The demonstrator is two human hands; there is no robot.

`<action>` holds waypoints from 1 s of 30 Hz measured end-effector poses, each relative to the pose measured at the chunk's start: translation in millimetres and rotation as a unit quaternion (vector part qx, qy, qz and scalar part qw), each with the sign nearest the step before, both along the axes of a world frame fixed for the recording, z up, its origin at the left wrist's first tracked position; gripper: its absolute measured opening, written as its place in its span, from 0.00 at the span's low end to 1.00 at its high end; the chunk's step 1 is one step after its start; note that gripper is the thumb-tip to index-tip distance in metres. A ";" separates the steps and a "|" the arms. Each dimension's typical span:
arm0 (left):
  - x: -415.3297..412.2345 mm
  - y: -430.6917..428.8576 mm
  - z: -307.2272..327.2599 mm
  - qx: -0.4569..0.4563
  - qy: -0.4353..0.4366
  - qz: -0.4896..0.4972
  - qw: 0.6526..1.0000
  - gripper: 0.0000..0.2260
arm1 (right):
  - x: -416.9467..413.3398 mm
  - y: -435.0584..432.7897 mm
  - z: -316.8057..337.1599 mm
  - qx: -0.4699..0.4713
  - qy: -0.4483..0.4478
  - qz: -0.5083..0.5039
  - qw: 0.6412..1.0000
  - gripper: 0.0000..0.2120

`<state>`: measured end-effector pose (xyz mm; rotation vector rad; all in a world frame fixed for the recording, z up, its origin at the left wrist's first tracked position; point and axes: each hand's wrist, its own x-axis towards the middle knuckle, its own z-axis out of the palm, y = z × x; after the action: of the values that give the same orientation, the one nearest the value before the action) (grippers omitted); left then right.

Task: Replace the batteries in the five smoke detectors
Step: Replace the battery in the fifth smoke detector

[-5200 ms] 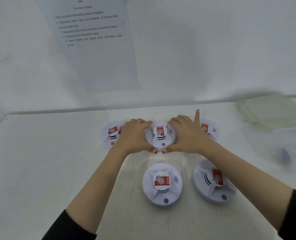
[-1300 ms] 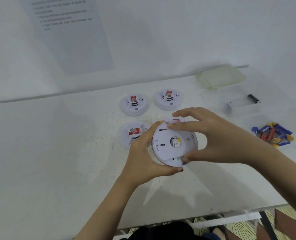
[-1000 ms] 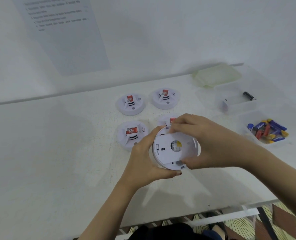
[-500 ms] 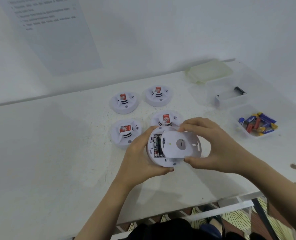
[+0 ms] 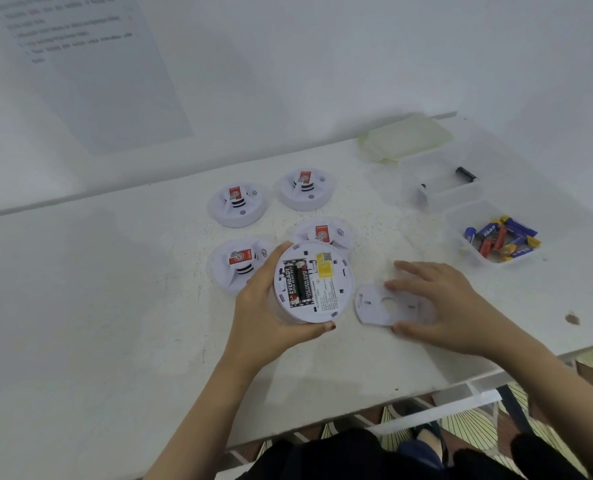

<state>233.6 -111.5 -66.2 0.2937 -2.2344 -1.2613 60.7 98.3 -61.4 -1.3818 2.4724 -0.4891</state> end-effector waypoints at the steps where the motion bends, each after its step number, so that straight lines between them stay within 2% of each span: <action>1: -1.3 2.0 0.3 -0.001 0.000 0.002 1.000 0.45 | -0.5 -2.3 3.9 0.001 0.007 0.001 1.000 0.37; 3: -3.9 5.4 -1.0 0.001 0.002 -0.004 1.000 0.45 | 2.5 -8.0 13.1 -0.055 0.003 -0.011 0.998 0.32; 6: -9.4 8.7 -1.6 0.001 -0.003 -0.012 1.000 0.46 | 11.8 -18.6 28.0 -0.196 -0.012 -0.022 0.980 0.23; 8: -13.9 12.3 2.2 -0.001 0.000 -0.025 1.000 0.45 | 16.9 -25.3 37.9 -0.227 0.015 0.013 0.974 0.21; 14: -26.3 24.1 10.3 -0.004 -0.004 -0.027 1.000 0.45 | 22.9 -33.8 45.3 -0.185 0.090 0.089 0.975 0.24; 21: -43.5 38.5 14.3 -0.012 -0.006 0.001 1.000 0.45 | 11.8 -25.2 46.0 -0.170 0.010 0.078 0.982 0.23; 25: -59.7 48.0 16.4 -0.005 -0.015 0.007 1.000 0.46 | -4.5 -19.5 56.9 -0.163 0.005 0.066 0.984 0.20; 30: -88.8 64.9 20.5 -0.043 -0.011 0.018 0.999 0.45 | -27.5 -11.9 69.1 -0.179 -0.003 0.042 0.983 0.13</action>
<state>144.8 -46.6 -45.7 0.3151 -2.2838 -1.1444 33.2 86.4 7.8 -1.6012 2.3892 -0.9543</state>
